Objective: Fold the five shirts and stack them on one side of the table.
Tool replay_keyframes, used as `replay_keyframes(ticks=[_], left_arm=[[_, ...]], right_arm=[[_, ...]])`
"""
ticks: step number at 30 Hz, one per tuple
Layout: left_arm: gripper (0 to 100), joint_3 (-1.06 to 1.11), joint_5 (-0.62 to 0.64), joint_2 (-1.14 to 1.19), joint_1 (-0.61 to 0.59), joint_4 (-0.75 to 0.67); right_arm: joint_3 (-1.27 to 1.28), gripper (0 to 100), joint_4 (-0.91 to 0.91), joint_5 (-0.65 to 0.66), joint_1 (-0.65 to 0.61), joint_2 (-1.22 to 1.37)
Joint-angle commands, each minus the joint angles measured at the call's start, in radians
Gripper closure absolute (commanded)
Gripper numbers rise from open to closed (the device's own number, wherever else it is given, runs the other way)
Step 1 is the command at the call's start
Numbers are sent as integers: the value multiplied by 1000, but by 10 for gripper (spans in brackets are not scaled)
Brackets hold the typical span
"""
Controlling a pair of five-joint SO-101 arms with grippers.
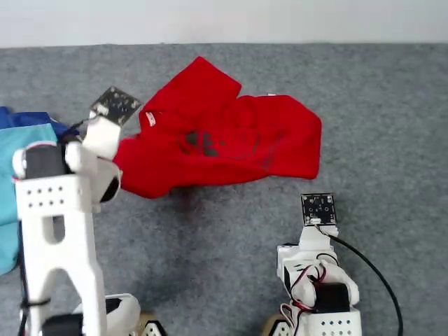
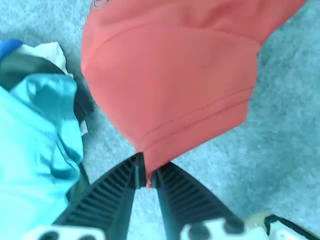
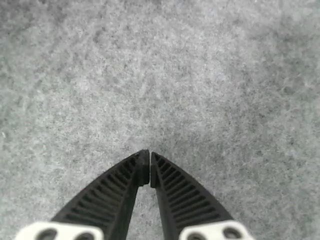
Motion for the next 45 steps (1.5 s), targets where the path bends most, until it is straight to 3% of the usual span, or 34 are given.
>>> replay_keyframes(ticks=[1, 14, 24, 29, 33, 39, 42, 45], left_arm=[[987, 64, 9, -109, 2, 28], [987, 136, 92, -244, -2, 29], [987, 136, 43, -236, -235, 29], [987, 137, 40, -242, -273, 29], [987, 137, 40, -244, -301, 31], [987, 137, 40, -245, -368, 32], [987, 137, 40, -245, -371, 32], [987, 137, 40, -245, -353, 32]], right_arm=[[17, 989, -7, -5, -2, -4], [17, 989, -7, -3, -170, -2], [17, 989, -7, -6, -315, -4], [17, 987, -7, -2, -374, -4], [3, 987, -16, 40, -248, -4], [-112, 989, -117, 532, 47, -4], [-81, 989, -209, 534, 79, 4], [-20, 989, -272, 532, 19, 5]])
